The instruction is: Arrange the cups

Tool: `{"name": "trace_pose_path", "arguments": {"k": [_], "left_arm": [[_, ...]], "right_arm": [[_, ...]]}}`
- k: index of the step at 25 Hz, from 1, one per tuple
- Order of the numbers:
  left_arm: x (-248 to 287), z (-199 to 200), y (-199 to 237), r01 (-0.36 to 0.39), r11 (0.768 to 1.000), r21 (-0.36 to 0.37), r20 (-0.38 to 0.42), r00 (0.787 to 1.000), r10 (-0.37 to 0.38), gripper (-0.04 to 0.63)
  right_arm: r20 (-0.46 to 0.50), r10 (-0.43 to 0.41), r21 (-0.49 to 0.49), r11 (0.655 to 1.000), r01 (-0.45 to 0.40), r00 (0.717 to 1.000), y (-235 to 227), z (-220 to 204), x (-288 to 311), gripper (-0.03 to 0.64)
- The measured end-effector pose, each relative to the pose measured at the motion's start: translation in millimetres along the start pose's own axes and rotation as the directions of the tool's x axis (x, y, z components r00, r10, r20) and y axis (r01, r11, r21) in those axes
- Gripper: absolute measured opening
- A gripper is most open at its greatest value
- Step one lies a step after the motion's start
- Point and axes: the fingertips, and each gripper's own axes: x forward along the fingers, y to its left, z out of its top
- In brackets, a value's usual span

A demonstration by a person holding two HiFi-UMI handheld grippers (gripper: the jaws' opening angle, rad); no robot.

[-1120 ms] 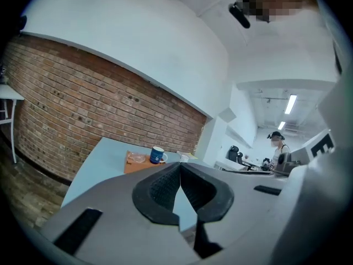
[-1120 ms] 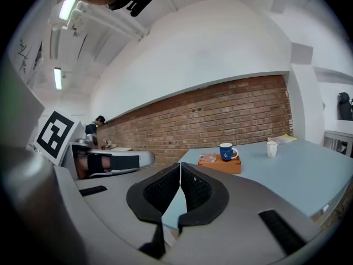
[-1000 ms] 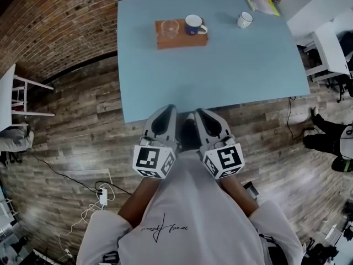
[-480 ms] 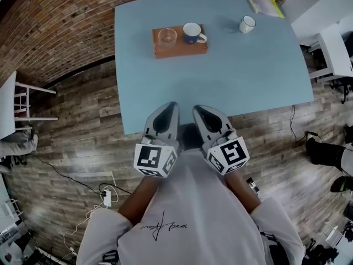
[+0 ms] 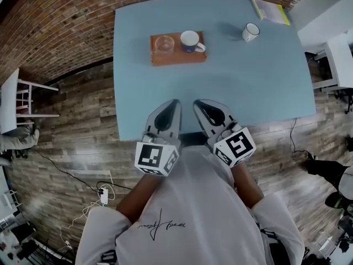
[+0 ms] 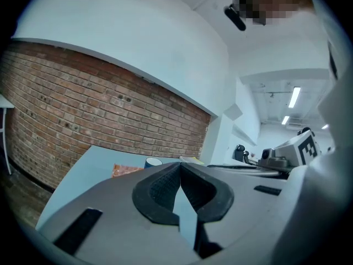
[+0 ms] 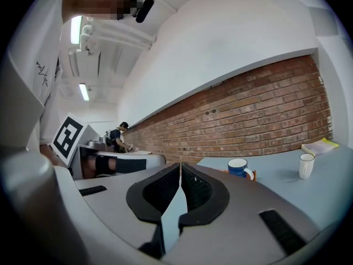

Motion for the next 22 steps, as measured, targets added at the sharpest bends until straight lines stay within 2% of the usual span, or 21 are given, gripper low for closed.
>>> {"name": "trace_pose_path", "arguments": {"k": [7,13,22], "left_arm": [[26.4,10.7,-12.1,-0.023,0.999,0.039,0.07,0.997,0.02,0.009],[40.7,11.1,-11.8,-0.067,0.997,0.035,0.068,0.996,0.065,0.009],[60.7,7.4,-7.5,-0.046,0.998,0.035,0.061,0.997,0.043,0.009]], "right_arm": [[0.021,0.09,-0.057,0.994,-0.088,0.996,-29.1,12.9,2.1,0.021],[0.012,0.139,-0.071,0.988,-0.138,0.99,-42.1,10.6,4.3,0.021],[-0.011,0.15,-0.102,0.983,-0.15,0.989,-66.2,4.1,16.2,0.022]]}}
